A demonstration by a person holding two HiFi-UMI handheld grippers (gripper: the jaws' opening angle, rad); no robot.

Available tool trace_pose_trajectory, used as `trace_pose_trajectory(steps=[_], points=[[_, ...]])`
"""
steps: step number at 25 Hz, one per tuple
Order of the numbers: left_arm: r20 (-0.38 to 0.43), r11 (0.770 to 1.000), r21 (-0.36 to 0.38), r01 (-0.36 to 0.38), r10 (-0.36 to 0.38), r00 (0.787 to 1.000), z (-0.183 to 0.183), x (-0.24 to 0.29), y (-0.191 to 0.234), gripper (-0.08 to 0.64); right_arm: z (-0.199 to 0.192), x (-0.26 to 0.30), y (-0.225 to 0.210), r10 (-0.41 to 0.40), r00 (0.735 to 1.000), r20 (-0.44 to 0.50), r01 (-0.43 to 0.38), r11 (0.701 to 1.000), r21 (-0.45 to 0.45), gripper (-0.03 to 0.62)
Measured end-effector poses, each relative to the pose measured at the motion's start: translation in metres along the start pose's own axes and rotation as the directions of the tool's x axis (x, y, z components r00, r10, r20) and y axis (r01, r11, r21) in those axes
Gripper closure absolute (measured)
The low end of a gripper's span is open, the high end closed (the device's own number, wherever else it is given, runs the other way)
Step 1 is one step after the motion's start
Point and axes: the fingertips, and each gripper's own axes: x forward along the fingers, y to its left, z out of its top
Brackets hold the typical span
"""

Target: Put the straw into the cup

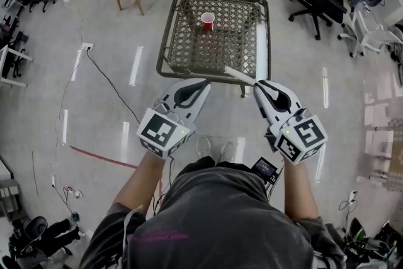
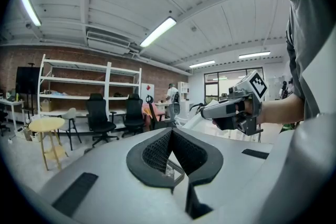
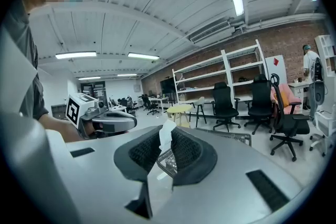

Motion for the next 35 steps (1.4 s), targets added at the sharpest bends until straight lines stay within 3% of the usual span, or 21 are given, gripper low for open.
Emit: trace_pose_trajectory(steps=[17, 35], points=[[0.005, 1.0, -0.01, 0.027, -0.027, 1.0, -0.018, -0.039, 0.058, 0.551, 0.0, 0.05, 0.038, -0.042, 0.999, -0.023, 0.042, 0.999, 0.002, 0.543], [0.041, 1.0, -0.009, 0.014, -0.013, 0.999, -0.013, -0.062, 0.087, 0.551, 0.014, 0.075, 0.063, -0.046, 0.999, -0.012, 0.046, 0.999, -0.019, 0.543]])
